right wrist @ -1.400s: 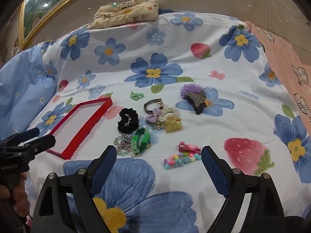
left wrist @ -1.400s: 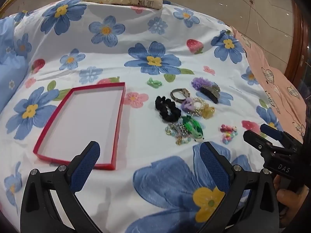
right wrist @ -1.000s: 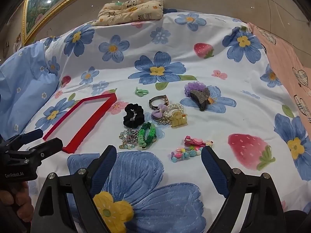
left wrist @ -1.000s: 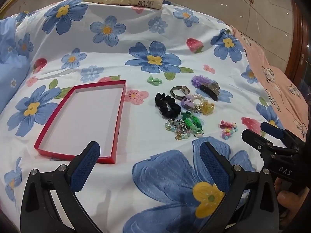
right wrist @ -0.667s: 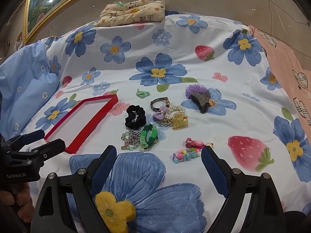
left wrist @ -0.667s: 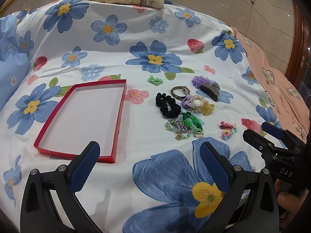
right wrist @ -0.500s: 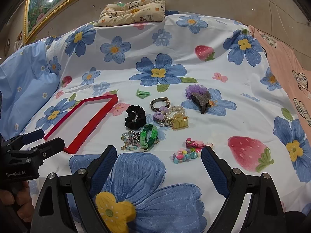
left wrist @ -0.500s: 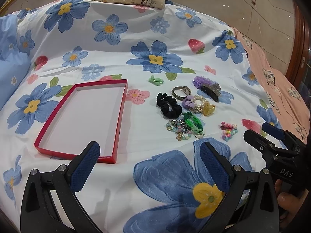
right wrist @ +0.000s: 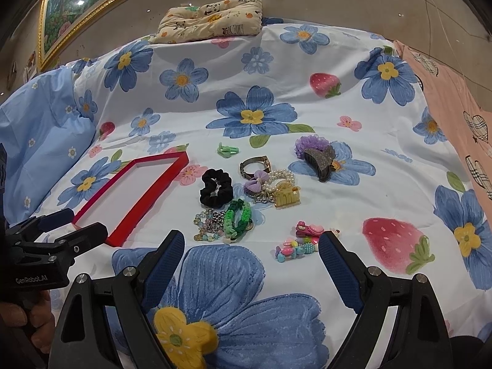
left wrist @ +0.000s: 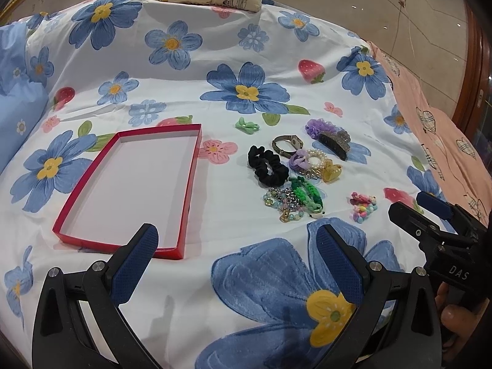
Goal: Organize jewelry
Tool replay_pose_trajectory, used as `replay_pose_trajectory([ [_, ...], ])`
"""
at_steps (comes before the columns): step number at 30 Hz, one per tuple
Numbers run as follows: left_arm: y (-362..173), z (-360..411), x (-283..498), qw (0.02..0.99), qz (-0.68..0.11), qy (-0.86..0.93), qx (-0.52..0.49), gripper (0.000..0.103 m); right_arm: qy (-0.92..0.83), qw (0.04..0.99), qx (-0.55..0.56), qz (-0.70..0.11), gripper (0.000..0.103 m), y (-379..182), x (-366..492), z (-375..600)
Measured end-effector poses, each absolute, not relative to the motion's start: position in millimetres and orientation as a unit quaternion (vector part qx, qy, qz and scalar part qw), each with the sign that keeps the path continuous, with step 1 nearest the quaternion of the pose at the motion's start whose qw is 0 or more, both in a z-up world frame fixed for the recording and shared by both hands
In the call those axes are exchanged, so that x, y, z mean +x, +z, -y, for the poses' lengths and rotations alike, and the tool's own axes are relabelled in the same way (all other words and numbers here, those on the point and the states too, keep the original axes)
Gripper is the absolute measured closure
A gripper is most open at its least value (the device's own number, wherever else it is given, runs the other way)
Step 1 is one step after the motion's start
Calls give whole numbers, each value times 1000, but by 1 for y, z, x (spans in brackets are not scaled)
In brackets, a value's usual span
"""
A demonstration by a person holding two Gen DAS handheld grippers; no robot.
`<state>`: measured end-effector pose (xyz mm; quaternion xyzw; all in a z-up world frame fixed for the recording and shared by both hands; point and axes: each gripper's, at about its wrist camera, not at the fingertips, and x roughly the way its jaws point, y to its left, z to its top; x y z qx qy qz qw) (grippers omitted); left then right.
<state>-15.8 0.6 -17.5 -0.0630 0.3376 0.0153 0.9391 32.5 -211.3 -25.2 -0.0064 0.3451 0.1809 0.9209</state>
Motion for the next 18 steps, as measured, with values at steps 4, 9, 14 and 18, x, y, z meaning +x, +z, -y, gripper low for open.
replay_pose_trajectory([
  [4, -18, -1, -16, 939, -337, 15, -63, 0, 183, 921, -5, -343, 12, -24, 32, 212],
  [9, -18, -2, -16, 939, -339, 15, -64, 0, 186, 921, -3, -342, 12, -21, 31, 212],
  [14, -21, -6, -18, 938, -339, 16, -65, 0, 188, 921, -3, -342, 12, -20, 30, 212],
  [18, -18, 0, -16, 939, -339, 16, -64, 0, 188, 921, -2, -342, 12, -20, 30, 212],
])
